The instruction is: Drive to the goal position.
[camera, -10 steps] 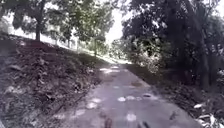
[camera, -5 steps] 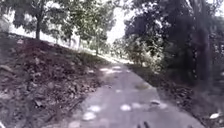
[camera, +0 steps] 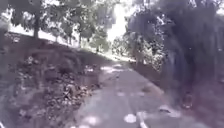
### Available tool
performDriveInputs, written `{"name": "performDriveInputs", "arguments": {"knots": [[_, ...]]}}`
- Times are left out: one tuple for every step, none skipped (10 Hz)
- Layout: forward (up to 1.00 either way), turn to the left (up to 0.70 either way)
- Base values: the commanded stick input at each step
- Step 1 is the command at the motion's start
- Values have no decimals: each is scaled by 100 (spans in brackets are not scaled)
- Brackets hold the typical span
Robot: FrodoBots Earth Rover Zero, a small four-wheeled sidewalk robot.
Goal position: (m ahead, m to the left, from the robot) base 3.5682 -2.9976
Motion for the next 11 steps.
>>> {"name": "performDriveInputs", "arguments": {"knots": [[50, 7], [50, -29], [50, -50], [50, -50], [50, -50], [50, -28], [50, 9], [50, 0], [50, 0], [50, 0], [50, 0]]}}
